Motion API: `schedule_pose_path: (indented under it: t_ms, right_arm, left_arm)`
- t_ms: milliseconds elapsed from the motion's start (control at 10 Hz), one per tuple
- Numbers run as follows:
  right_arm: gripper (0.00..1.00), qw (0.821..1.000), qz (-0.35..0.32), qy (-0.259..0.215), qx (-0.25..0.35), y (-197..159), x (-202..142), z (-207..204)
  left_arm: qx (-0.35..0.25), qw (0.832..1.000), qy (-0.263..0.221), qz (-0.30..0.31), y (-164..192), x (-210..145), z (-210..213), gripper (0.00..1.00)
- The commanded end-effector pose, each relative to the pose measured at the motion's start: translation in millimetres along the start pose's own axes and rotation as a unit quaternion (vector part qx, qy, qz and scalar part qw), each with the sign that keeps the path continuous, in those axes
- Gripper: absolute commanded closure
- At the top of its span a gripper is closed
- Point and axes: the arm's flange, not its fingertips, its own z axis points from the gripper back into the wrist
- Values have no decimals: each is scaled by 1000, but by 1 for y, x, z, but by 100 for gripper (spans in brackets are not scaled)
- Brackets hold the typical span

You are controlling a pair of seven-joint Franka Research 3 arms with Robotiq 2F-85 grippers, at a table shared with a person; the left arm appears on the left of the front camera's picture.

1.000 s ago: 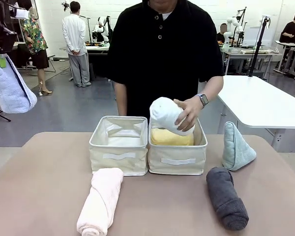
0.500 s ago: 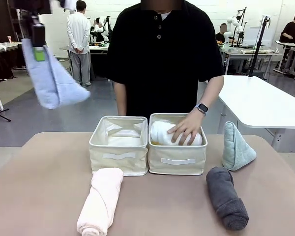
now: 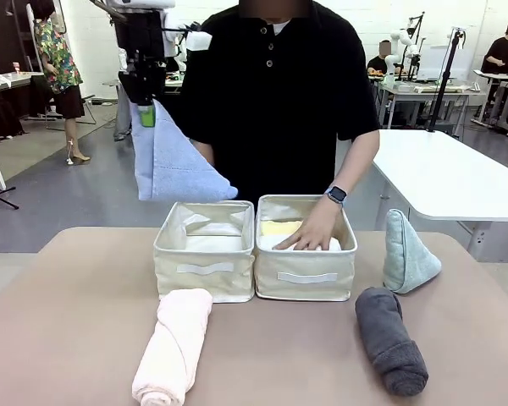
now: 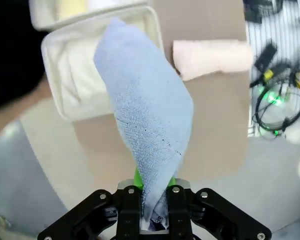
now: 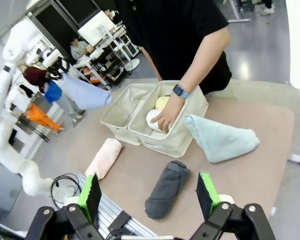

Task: Sort the towels based on their folding style.
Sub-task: Pick up one triangle-folded towel and place it in the left Fabric basket.

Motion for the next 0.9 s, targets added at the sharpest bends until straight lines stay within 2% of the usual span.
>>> schedule_pose_path:
  t_ms: [0, 100, 300, 400, 500, 700, 800]
  right_arm:
    - [0, 1000, 0, 0, 2, -1, 0, -1]
    - [0, 1000, 0, 0, 2, -1, 0, -1]
    - [0, 1000, 0, 0, 2, -1, 0, -1]
    - [0, 1000, 0, 0, 2, -1, 0, -1]
    - [0, 1000, 0, 0, 2, -1, 0, -1]
    - [0, 1000, 0, 0, 2, -1, 0, -1]
    - [0, 1000, 0, 0, 2, -1, 0, -1]
  left_arm:
    - [-4, 991, -5, -132, 5, 5, 23, 84]
    - [0, 1000, 0, 0, 0, 0, 0, 84]
    - [0, 1000, 0, 0, 0, 0, 0, 84]
    - [-3, 998, -2, -55, 4, 6, -3, 84]
    - [13, 995, 38, -86, 16, 21, -31, 84]
    - [49, 991, 102, -72, 29, 29, -71, 84]
    - [54, 989, 118, -74, 30, 28, -82, 84]
